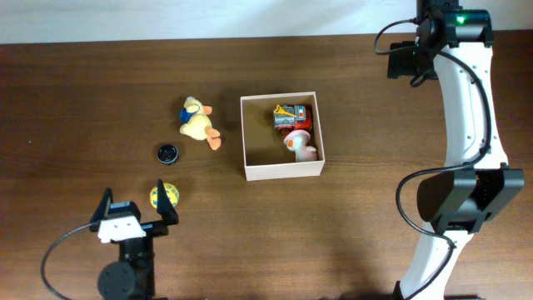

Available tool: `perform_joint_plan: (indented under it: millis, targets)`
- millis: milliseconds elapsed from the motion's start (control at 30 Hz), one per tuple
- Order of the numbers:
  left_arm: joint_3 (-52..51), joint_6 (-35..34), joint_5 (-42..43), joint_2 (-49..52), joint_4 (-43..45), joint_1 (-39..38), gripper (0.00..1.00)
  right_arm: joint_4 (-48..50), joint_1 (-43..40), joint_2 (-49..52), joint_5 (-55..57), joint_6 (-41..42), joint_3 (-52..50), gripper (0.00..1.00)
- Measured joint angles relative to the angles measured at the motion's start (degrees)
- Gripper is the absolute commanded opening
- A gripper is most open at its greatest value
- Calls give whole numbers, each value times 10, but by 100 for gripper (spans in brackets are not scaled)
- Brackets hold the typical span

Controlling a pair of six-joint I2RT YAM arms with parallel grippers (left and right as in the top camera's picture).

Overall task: Pack container
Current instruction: 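Move the left gripper to the yellow plush duck and grasp it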

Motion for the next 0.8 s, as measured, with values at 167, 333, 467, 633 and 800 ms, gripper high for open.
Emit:
perform_joint_plan:
  millis: [167,333,467,633,800]
  targets:
    - [164,-13,0,133,-73,0,99,-1,0,0,0,0,0,99]
    - [368,-17,1,314,-202,0,99,-1,0,0,1,0,0,99]
    - [544,-19,2,488,-335,0,99,-1,0,0,0,0,0,99]
    - [711,-21,49,695,-427,0,99,-1,0,0,0,0,0,99]
    - [816,-21,143,877,-444,0,99,-1,0,0,0,0,0,99]
